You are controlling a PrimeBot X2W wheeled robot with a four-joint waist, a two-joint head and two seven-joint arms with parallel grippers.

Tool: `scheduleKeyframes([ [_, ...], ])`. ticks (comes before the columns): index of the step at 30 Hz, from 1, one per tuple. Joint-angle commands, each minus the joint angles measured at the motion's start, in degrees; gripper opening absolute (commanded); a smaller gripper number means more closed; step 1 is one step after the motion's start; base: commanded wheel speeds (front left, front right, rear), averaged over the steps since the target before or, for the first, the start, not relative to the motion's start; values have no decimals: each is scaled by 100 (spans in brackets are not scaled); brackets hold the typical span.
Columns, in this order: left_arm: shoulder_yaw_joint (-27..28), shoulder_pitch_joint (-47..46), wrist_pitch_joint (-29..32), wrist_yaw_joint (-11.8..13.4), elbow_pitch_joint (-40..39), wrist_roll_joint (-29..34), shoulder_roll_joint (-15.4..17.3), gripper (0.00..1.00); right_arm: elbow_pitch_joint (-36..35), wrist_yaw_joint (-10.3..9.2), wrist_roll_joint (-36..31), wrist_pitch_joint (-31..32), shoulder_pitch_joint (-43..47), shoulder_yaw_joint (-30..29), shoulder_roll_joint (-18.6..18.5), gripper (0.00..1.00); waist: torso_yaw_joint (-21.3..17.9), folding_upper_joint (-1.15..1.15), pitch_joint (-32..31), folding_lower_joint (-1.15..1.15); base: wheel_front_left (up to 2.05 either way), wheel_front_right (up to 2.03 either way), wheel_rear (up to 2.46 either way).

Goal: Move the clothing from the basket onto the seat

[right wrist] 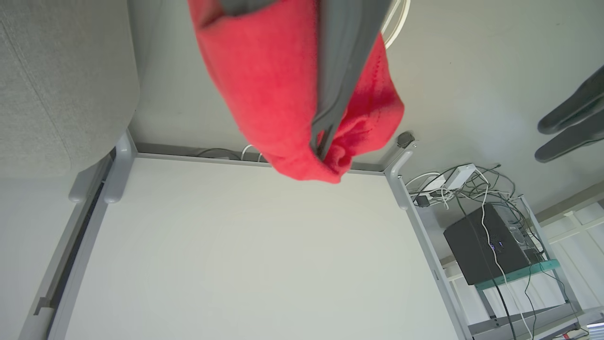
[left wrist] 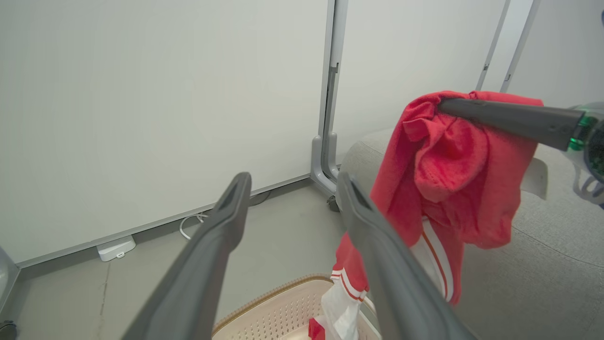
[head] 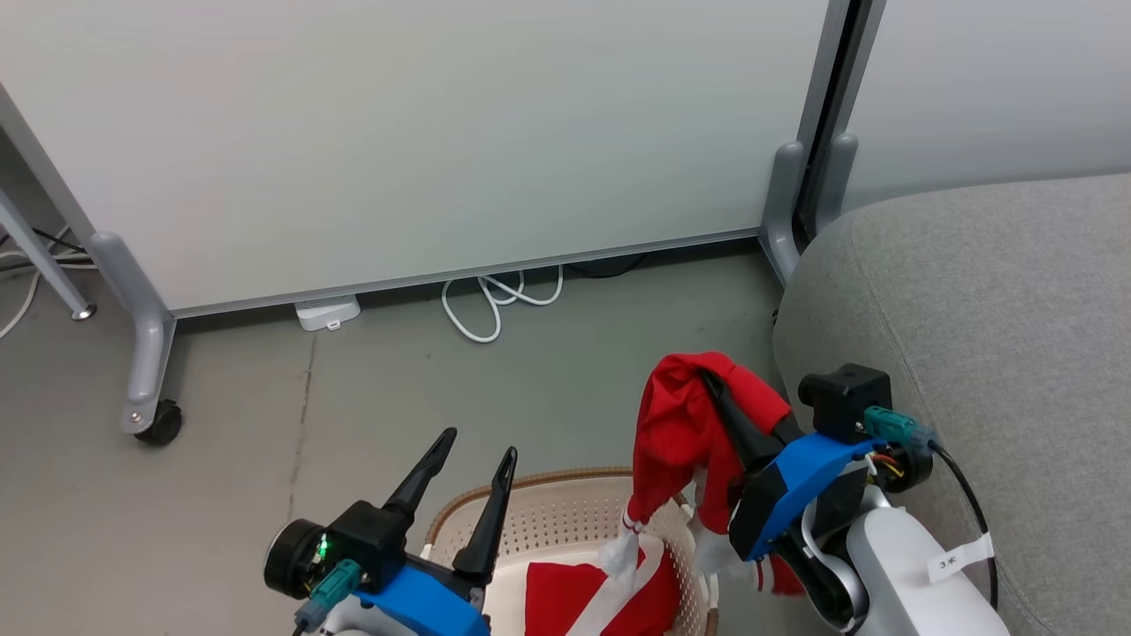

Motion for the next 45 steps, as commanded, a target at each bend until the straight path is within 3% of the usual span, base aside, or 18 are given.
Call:
scheduleKeyframes([
  [1,113,93,-15,-47,-28,94,-38,100,-61,3,-33,17,67,-37,2,0,0,0,9,0,0,0,0],
  [16,598,273,-15,-263,88,513,-328,100,-263,3,-67,151,131,-109,42,0,-257,0,59,0,0,0,0],
  [34,574,136,-15,-271,13,558,-345,100,-349,3,-83,145,84,-162,42,0,-1805,0,239,0,0,0,0],
  [45,535,177,-15,-272,33,506,-300,100,-349,3,-47,132,130,-152,62,0,-2480,0,247,0,0,0,0],
])
